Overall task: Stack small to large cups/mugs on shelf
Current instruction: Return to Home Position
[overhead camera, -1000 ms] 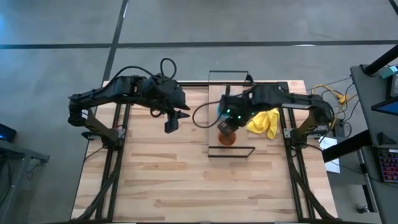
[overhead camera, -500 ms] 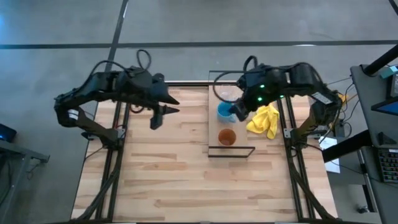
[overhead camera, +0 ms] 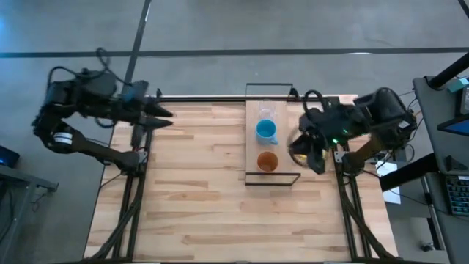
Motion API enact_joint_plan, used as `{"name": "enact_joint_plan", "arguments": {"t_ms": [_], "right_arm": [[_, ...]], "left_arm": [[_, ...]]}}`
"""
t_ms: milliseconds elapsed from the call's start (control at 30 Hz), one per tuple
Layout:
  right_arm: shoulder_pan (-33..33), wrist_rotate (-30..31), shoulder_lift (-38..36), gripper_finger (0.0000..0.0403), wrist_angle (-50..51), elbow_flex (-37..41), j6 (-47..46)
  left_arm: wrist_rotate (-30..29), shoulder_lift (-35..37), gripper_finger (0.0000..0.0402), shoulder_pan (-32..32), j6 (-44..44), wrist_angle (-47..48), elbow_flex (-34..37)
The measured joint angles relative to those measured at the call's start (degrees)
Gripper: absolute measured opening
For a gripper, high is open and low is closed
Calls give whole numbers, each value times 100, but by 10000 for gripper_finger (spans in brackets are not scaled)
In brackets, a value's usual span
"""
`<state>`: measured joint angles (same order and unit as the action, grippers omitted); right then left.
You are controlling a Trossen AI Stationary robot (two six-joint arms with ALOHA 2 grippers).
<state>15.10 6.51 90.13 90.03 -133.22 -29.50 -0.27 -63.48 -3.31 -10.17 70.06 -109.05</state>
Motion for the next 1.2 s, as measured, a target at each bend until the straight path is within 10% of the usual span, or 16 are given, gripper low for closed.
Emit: {"name": "enact_joint_plan", "arguments": {"t_ms": [433,900,1200], "right_arm": [[1531,1403,-1016,72,-1712,1188,1481],[1214,-1134,-2171,79,-6207,4984,1922],[744,-1444,-3432,72,-8290,7134,1779]], "left_arm": [[0,778,111,-2,0,-45,675],[7,1197,111,-7,-12,-1016,1880],[11,1428,111,-6,-6,-1377,2251]]}}
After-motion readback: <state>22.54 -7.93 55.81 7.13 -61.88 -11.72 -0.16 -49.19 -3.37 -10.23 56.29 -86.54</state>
